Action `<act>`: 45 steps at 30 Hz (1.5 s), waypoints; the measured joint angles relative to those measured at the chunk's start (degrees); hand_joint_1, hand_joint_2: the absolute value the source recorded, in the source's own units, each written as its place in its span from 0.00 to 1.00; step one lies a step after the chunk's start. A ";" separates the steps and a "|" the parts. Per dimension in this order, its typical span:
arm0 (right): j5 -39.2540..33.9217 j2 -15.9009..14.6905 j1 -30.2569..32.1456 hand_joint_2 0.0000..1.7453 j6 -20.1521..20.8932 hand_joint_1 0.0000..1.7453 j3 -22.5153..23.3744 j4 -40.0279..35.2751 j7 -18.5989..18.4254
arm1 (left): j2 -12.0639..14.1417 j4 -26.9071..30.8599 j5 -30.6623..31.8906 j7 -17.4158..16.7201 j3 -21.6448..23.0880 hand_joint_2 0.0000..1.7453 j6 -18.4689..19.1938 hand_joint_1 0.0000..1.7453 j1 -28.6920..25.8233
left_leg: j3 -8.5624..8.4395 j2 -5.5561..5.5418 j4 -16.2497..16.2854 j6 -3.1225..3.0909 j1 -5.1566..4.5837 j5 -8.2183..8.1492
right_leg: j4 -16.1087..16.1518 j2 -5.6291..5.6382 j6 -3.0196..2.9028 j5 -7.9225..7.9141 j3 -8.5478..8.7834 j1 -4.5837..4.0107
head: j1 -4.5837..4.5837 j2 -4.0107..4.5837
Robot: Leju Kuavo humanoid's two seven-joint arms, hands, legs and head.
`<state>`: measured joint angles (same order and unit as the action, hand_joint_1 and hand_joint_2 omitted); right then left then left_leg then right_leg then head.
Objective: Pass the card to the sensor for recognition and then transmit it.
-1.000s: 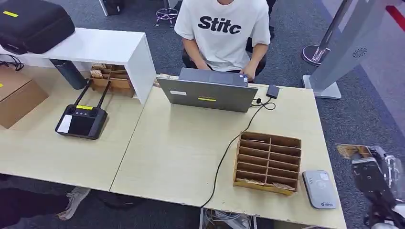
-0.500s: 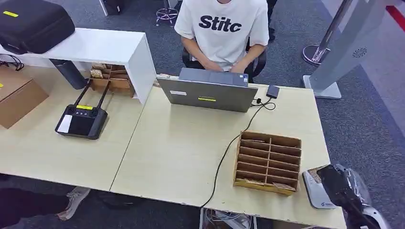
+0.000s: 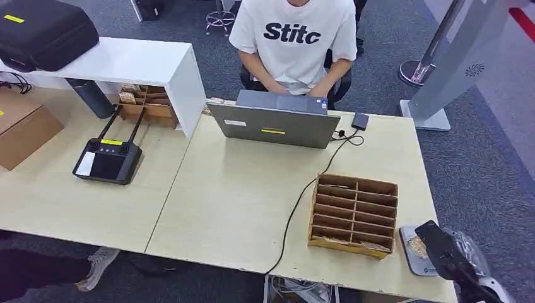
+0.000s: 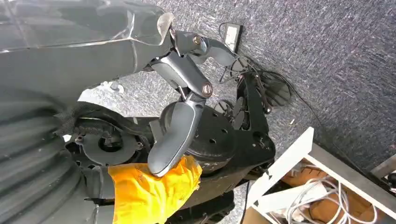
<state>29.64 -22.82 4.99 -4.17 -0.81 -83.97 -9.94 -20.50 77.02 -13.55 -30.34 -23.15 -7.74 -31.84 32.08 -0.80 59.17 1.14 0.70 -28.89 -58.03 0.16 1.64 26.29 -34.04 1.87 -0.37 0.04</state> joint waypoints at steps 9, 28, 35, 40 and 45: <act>-0.02 -0.20 0.32 1.00 -2.10 1.00 0.00 0.00 1.66 | 0.00 0.00 -0.04 0.04 -0.11 1.00 -0.11 0.00 -0.01 | -0.03 -0.01 0.00 0.00 0.00 0.00 | 0.00 0.00 0.00 0.00 0.03 0.00 | 0.02 0.00; -3.61 2.03 -37.89 1.00 -2.03 1.00 -15.39 -3.06 15.12 | -0.07 -5.42 9.79 5.33 -7.67 1.00 14.91 0.00 6.17 | 0.15 0.04 -0.01 0.24 0.04 0.57 | -0.12 0.12 -0.18 -0.47 -0.24 -0.04 | 0.02 0.00; -1.19 4.08 -47.92 1.00 0.72 1.00 -22.48 4.72 10.68 | 0.00 -8.51 13.80 6.79 -11.65 1.00 18.77 0.00 8.59 | 0.55 0.17 -0.04 0.23 0.01 0.60 | -0.24 0.20 -0.29 -0.56 -0.56 0.01 | 0.02 0.00; 3.82 10.98 -62.78 1.00 3.16 1.00 -30.50 22.05 4.69 | 0.94 -14.33 21.11 9.79 -16.32 1.00 23.14 0.00 13.29 | 0.51 0.10 -0.04 0.42 0.04 0.81 | -0.33 0.15 -0.40 -0.64 -0.61 -0.03 | 0.06 0.00; 5.51 17.29 -71.49 1.00 4.37 1.00 -35.32 36.90 0.87 | 1.84 -19.43 24.48 11.24 -19.59 1.00 24.09 0.00 16.51 | 0.54 -0.09 -0.04 0.52 0.09 0.92 | -0.42 0.02 -0.42 -0.65 -0.70 -0.06 | 0.04 0.00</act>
<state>35.15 -5.53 -66.50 0.20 -36.13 -47.07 -9.07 -18.67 57.59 10.93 -19.10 -42.73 16.35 -15.32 32.62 -0.89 59.14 1.65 0.79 -27.97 -58.45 0.18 1.22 25.64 -34.75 1.81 -0.33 0.04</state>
